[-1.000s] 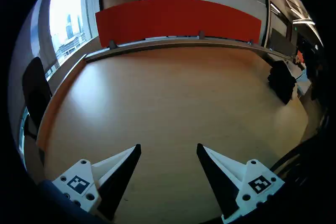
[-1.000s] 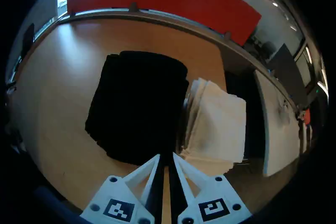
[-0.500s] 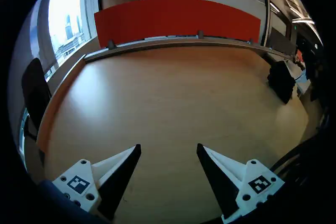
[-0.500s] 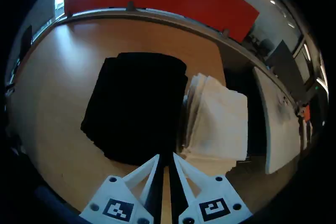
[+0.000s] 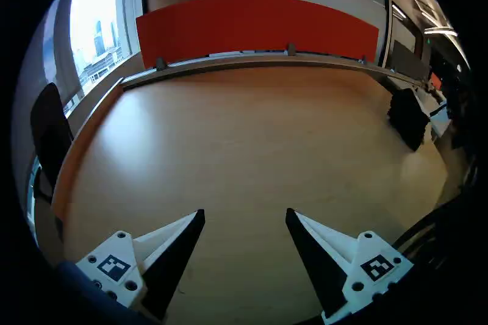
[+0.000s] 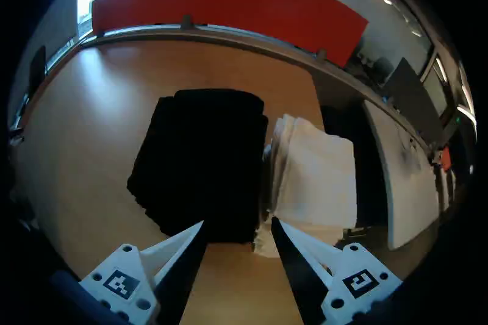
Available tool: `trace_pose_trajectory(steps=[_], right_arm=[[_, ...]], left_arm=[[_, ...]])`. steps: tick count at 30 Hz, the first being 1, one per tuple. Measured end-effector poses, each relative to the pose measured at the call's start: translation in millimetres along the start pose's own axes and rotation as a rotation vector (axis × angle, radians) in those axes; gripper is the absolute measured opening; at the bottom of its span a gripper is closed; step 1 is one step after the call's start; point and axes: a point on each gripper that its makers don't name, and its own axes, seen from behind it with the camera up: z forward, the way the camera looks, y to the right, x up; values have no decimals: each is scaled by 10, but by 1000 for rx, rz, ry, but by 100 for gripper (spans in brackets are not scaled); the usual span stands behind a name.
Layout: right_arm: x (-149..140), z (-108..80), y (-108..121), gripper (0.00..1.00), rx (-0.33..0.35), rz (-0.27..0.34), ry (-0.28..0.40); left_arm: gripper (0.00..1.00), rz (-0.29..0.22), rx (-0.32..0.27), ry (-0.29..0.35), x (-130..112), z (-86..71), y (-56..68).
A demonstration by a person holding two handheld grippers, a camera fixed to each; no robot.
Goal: Fold towel
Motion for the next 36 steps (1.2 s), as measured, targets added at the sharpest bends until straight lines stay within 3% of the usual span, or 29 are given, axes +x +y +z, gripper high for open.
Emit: trace_pose_trajectory(steps=[18, 36], right_arm=[[302, -47, -226, 82, 45, -8, 55], [817, 148, -257, 83, 50, -31, 96]], left_arm=[[99, -8, 0, 8, -1, -5, -28], [99, -30, 33, 9, -32, -72, -156]])
